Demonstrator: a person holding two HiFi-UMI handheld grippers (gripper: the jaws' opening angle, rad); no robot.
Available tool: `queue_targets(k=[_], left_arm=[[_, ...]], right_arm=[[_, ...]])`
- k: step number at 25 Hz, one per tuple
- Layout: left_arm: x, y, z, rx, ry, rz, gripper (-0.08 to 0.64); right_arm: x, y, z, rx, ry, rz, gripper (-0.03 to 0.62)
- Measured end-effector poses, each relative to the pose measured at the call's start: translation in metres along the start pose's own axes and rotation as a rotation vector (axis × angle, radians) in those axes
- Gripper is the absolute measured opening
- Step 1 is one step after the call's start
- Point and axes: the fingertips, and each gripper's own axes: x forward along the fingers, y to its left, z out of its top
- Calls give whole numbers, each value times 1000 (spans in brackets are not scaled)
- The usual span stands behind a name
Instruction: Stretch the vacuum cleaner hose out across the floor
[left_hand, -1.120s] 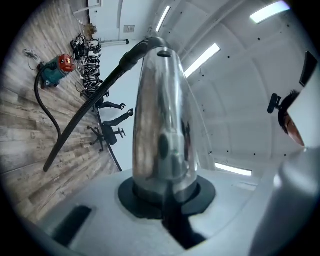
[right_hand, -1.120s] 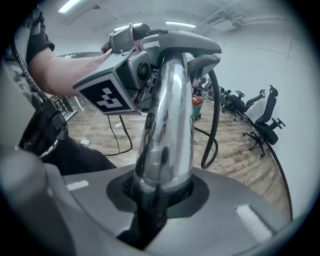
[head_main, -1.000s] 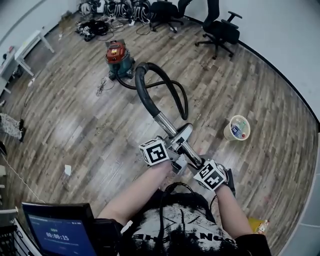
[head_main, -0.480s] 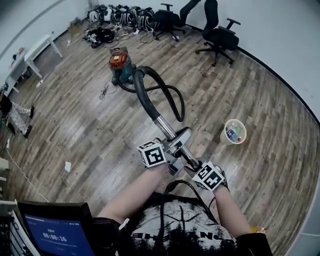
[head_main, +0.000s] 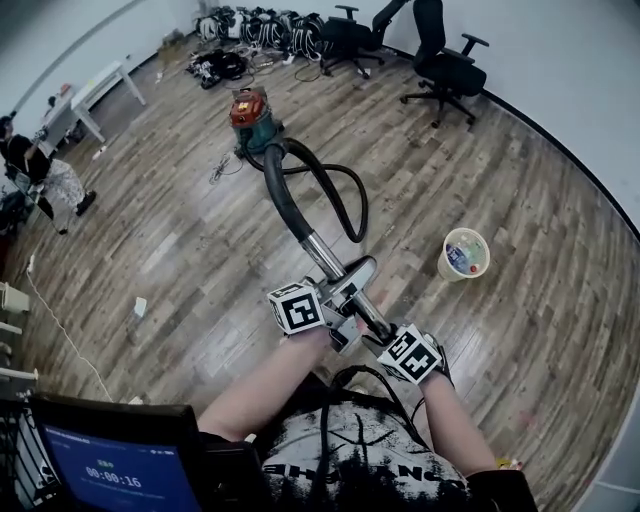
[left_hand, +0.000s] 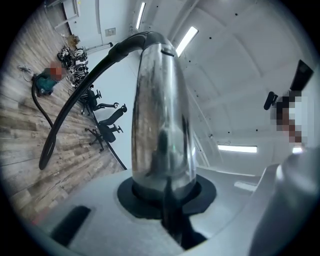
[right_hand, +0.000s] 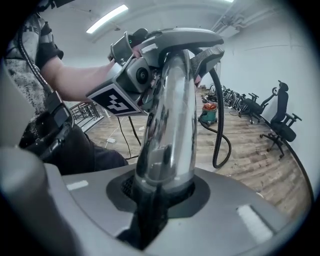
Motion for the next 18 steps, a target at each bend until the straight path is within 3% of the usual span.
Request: queue_targets(k=[6,18], left_arm=[[-3,-16,-29,1,3,16,52],[-34,-40,-47,-14,3,4,52]], right_arm=[[-13,23,-25,10,-10,40,95],[-16,64,-35,13,1,18,98]])
